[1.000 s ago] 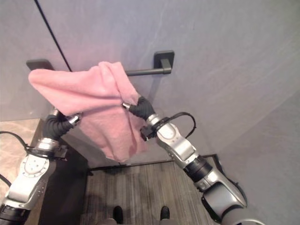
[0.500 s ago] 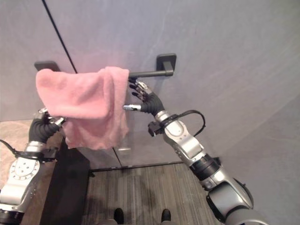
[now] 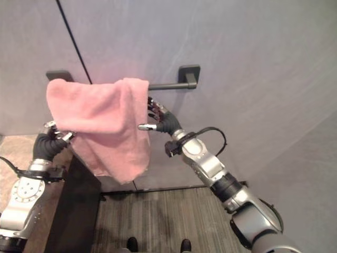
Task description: Put brush and paste in cup on sink, flatten towel.
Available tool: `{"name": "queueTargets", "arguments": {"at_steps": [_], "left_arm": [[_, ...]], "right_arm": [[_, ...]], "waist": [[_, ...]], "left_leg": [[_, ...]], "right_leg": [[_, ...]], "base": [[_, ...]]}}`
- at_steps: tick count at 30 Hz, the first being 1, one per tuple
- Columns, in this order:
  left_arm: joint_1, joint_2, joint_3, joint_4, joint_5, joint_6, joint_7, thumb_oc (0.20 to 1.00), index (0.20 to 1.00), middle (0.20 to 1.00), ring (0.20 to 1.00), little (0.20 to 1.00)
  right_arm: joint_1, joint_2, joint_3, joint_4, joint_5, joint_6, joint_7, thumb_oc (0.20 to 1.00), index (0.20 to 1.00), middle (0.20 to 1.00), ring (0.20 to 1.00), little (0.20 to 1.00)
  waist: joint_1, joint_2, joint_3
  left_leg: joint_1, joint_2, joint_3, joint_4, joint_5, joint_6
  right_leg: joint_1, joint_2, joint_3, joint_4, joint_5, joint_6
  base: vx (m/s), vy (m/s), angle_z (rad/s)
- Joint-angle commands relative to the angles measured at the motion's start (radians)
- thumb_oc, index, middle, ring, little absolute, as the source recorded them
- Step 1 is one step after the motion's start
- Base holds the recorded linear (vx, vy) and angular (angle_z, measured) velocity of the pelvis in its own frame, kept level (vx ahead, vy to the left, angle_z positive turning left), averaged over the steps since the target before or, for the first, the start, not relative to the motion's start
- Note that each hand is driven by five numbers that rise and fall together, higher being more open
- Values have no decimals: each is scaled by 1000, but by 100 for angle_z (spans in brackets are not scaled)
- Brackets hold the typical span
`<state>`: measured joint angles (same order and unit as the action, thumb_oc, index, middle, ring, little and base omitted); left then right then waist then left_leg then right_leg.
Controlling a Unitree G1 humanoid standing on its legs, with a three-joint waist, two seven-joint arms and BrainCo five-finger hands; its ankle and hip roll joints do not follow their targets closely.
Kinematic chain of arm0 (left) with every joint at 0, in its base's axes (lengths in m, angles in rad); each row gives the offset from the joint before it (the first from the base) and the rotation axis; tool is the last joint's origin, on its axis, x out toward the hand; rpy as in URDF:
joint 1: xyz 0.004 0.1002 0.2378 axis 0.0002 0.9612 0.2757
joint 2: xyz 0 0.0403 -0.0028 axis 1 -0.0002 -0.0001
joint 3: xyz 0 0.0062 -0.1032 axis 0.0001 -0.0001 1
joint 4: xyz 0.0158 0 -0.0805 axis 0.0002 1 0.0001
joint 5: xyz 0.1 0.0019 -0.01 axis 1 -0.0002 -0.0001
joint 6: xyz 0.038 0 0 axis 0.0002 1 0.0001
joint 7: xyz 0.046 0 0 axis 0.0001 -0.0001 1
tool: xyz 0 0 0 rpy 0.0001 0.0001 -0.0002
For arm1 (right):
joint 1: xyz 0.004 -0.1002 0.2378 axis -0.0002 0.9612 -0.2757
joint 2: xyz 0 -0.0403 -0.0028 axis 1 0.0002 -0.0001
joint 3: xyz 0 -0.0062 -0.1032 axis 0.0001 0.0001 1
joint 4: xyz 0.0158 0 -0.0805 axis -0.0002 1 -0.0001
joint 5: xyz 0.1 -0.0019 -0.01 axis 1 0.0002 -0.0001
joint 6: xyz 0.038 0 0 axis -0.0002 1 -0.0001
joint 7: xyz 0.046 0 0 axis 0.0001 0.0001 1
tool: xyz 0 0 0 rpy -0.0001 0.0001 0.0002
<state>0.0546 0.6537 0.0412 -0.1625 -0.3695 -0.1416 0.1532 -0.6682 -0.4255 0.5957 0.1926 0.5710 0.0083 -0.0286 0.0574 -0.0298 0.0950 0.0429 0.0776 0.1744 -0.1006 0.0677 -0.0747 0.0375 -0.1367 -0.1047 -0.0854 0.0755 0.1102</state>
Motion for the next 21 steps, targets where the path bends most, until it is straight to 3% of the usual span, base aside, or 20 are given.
{"name": "queueTargets", "arguments": {"at_steps": [1, 3, 4, 5, 14, 18, 19, 21], "left_arm": [[-48, 103, 0, 5, -8, -49, 24, 200, 200, 200, 200, 200], [-52, 103, -1, 5, -6, -50, 26, 200, 200, 200, 200, 200], [-52, 103, -2, 3, -5, -50, 26, 200, 200, 200, 200, 200], [-52, 103, -2, 2, -5, -50, 26, 200, 200, 200, 200, 200], [-59, 89, -11, 1, -1, -49, 24, 200, 200, 200, 200, 200], [-74, 86, -17, -21, 5, -54, 20, 200, 200, 200, 200, 200], [-79, 79, -3, -47, -1, -63, 24, 200, 200, 200, 200, 200], [-82, 6, -34, -31, -94, -67, 20, 200, 200, 200, 200, 200]], "right_arm": [[-132, 58, -8, 7, 28, -44, -3, 598, 598, 598, 598, 598], [-134, 58, -7, 3, 26, -45, -2, 373, 373, 373, 373, 373], [-134, 58, -8, 2, 22, -46, -3, 341, 341, 341, 341, 341], [-133, 58, -8, 2, 22, -46, -3, 206, 206, 206, 206, 206], [-115, 50, -25, -9, -8, -49, -10, 200, 200, 200, 200, 200], [-97, 7, -70, -48, -61, -64, -30, 200, 200, 200, 200, 200], [-85, -30, -118, -95, -100, -81, -49, 200, 200, 200, 200, 200], [-31, -4, -168, -88, -68, -99, -59, 200, 200, 200, 200, 200]], "waist": [[15, -53, -12], [15, -53, -12], [14, -54, -11], [14, -55, -11], [12, -54, -13], [0, -52, -13], [-8, -51, -15], [-21, -52, -12]], "left_leg": [[32, -27, -8, 13, -83, 35], [31, -28, -11, 13, -84, 36], [30, -29, -11, 13, -84, 36], [30, -30, -11, 13, -84, 36], [31, -38, -14, 13, -88, 41], [31, -41, -15, 13, -90, 44], [33, -42, -15, 13, -92, 45], [35, -44, -12, 13, -93, 47]], "right_leg": [[0, -108, -22, -2, 65, 75], [1, -108, -24, -2, 65, 75], [1, -109, -24, -2, 65, 75], [1, -109, -24, -2, 65, 76], [5, -116, -28, -2, 65, 77], [6, -117, -26, -2, 66, 79], [6, -119, -24, -2, 65, 80], [4, -122, -22, -2, 66, 81]], "base": [[0, 11, 4], [0, 6, 2], [0, 0, 0], [0, 0, 0], [-1, 3, 1], [-1, 4, 1], [0, 0, 0], [0, 0, 0]]}}
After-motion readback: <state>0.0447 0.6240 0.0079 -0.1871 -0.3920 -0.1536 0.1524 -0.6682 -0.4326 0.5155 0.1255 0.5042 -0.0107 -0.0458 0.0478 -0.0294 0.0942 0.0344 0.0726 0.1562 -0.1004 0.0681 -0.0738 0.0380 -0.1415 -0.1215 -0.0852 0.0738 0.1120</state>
